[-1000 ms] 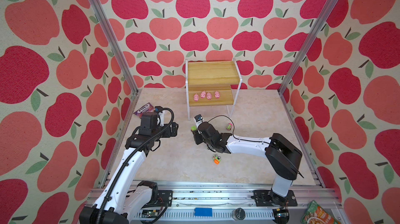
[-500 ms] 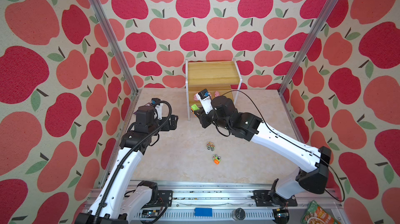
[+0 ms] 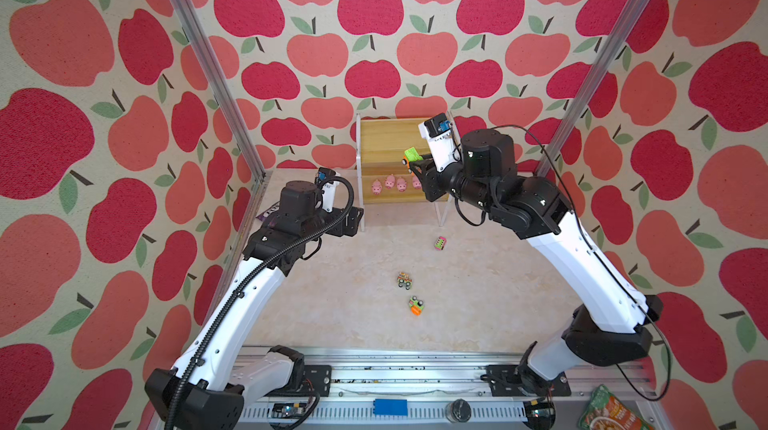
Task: Place and organize the plastic toys onto the shelf
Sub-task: 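Carry the green-orange truck in the right gripper up to the upper shelf board, then lower the truck onto the upper shelf board and open the right gripper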
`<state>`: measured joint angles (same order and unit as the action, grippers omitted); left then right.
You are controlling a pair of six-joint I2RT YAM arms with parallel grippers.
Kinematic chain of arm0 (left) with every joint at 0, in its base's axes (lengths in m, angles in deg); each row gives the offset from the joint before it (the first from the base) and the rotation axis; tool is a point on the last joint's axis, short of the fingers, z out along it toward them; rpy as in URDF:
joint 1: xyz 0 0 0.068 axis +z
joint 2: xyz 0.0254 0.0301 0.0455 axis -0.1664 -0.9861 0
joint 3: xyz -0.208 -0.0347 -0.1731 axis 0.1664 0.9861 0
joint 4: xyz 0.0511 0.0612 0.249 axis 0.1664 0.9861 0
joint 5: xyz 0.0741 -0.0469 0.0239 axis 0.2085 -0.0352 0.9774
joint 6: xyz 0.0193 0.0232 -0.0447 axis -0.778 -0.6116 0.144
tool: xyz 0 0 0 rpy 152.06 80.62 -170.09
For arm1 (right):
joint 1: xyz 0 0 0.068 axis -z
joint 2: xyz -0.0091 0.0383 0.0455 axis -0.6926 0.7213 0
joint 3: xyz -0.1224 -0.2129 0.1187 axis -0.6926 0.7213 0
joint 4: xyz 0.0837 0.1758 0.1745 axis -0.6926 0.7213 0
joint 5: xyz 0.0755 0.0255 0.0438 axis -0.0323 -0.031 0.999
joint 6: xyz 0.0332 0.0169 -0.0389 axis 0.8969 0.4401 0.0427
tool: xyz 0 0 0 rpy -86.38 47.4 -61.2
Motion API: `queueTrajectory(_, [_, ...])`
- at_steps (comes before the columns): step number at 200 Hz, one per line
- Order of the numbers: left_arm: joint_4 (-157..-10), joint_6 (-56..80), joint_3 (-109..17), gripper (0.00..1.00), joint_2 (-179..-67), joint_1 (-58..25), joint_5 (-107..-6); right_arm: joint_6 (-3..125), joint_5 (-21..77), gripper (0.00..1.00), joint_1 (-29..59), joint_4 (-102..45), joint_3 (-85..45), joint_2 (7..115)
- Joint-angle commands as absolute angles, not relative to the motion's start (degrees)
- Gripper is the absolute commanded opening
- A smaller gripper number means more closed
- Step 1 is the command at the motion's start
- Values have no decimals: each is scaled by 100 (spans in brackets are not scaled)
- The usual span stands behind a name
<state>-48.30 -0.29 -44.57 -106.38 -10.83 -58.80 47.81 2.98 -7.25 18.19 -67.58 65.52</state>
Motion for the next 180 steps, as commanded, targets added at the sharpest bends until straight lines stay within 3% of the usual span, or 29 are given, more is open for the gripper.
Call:
queueTrajectory(1, [-5079, -534, -4501, 100, -10640, -1231, -6124, 4738, 229, 22, -332, 2491, -7247, 7043])
queueTrajectory(85, [-5441, -870, -3725, 100, -10549, -1857, -6511, 5161, -9, 22, 802, 3312, -9420, 8898])
queueTrajectory(180, [-5538, -876, -3556, 99, -10610, -1987, -6599, 5349, -56, 24, 1306, 2854, -9733, 9463])
